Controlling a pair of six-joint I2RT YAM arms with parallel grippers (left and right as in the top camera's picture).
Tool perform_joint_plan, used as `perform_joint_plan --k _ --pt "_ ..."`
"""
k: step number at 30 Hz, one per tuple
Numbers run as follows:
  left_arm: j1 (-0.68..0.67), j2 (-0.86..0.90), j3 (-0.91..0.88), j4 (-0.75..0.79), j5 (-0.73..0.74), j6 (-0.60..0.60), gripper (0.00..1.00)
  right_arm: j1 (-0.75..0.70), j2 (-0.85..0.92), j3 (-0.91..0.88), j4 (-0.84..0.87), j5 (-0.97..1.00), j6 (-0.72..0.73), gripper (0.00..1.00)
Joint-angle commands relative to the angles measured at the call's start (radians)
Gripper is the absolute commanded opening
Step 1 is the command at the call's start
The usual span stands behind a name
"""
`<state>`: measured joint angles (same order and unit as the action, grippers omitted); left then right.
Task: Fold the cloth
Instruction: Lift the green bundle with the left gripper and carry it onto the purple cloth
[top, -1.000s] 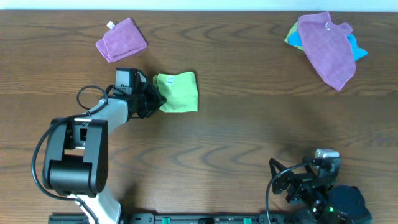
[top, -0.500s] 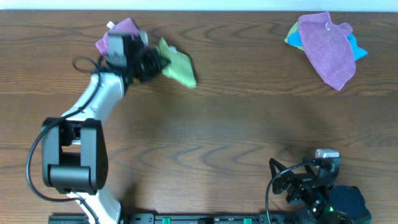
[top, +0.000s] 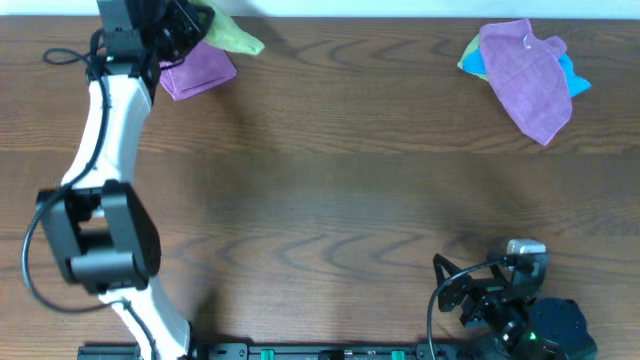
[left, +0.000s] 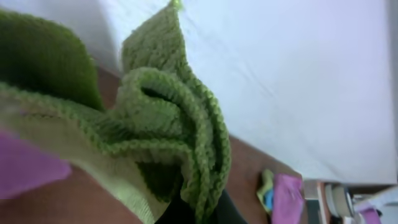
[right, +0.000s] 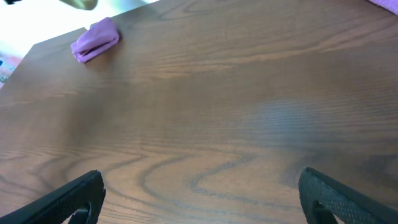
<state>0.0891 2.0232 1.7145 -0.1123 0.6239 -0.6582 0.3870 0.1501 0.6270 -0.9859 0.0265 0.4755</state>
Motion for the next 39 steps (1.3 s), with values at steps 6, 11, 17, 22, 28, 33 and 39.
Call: perform_joint_plan --k 6,11,17,22,28,33,39 --pt "0.02 0.179 0.18 0.0 0.013 -0.015 0.06 -0.01 -0.006 -0.002 -0.002 0.011 0.018 0.99" --pt "0.049 0.22 0.181 -0.005 -0.005 -0.011 0.05 -0.01 -0.006 -0.002 -0.002 0.011 0.018 0.99" --pt "0.078 0.278 0.181 -0.015 0.003 -0.007 0.06 -0.01 -0.006 -0.002 -0.002 0.011 0.018 0.99" --pt "0.087 0.307 0.181 -0.044 0.002 0.013 0.05 -0.01 -0.006 -0.003 -0.002 0.011 0.018 0.99" --pt "0.089 0.31 0.181 -0.129 -0.053 0.106 0.05 -0.01 -0.006 -0.002 -0.002 0.011 0.018 0.99" --pt "0.089 0.31 0.181 -0.203 -0.128 0.153 0.06 -0.01 -0.006 -0.002 -0.002 0.011 0.018 0.99" --pt "0.09 0.31 0.181 -0.224 -0.188 0.162 0.07 -0.01 -0.006 -0.002 -0.002 0.011 0.018 0.99"
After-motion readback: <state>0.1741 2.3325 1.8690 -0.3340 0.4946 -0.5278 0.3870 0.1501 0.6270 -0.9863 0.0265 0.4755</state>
